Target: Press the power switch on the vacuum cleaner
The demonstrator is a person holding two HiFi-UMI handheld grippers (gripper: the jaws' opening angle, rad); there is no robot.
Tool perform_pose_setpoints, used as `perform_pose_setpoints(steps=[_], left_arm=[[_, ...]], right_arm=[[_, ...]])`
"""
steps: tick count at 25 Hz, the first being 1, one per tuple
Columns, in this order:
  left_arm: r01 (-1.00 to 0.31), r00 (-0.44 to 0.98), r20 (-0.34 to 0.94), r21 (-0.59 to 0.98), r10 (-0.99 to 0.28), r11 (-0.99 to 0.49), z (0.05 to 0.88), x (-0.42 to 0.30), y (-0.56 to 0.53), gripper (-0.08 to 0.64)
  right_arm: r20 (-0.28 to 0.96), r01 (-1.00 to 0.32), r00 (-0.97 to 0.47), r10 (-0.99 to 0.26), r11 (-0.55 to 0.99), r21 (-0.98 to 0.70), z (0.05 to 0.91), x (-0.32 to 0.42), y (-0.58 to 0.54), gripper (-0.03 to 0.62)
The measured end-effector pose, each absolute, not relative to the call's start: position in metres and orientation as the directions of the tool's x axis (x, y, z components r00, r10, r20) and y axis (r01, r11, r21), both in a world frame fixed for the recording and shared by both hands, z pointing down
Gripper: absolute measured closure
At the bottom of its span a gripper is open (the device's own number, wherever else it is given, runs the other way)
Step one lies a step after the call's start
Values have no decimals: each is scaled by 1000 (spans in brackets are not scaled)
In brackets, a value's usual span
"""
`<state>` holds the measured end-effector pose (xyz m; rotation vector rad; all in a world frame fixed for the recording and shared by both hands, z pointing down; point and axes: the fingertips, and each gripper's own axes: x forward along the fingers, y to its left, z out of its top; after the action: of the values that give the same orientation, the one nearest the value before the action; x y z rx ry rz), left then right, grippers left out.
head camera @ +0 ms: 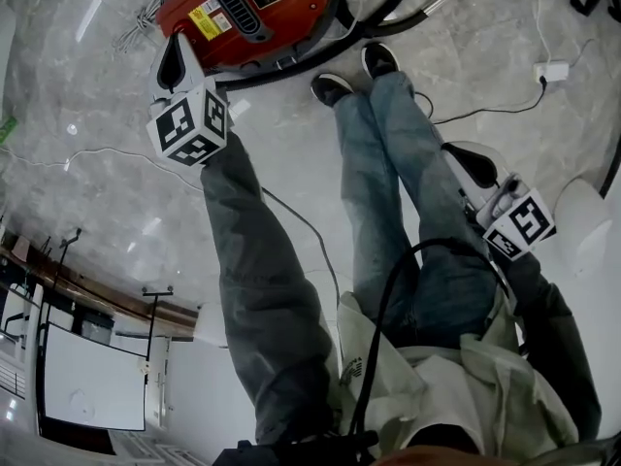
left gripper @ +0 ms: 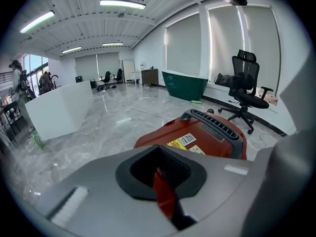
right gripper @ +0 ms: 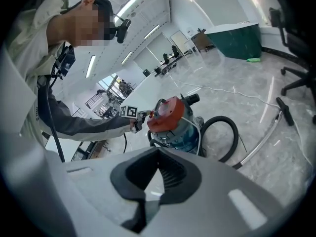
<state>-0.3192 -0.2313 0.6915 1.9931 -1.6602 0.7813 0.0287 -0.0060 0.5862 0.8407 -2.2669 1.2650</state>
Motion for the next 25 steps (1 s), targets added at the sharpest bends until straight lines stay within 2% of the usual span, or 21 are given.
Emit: perform_pose_setpoints(steps=[6, 10, 13, 19, 25], left_arm=[[-967, 141, 700, -53, -700, -248, 696, -317, -235, 560], [-944, 238, 756, 31, -610, -329, 702, -313, -243, 563], [-923, 305, 737, 73, -603, -378, 702, -313, -241, 562], [-947, 291, 627, 82, -723, -310, 684, -308, -198, 560], [-954, 299, 629, 220, -718, -204, 690, -271, -92, 560]], right_arm=[[595, -670, -742, -310, 392, -631, 587, 6, -6, 592], [602, -675, -736, -310, 394, -623, 586, -5, -2, 592], [610, -688, -724, -321, 395, -609, 582, -10, 2, 592], [630, -700, -711, -313, 403, -590, 574, 1, 9, 592], [648, -716, -695, -312, 375, -588, 588, 33, 31, 592]])
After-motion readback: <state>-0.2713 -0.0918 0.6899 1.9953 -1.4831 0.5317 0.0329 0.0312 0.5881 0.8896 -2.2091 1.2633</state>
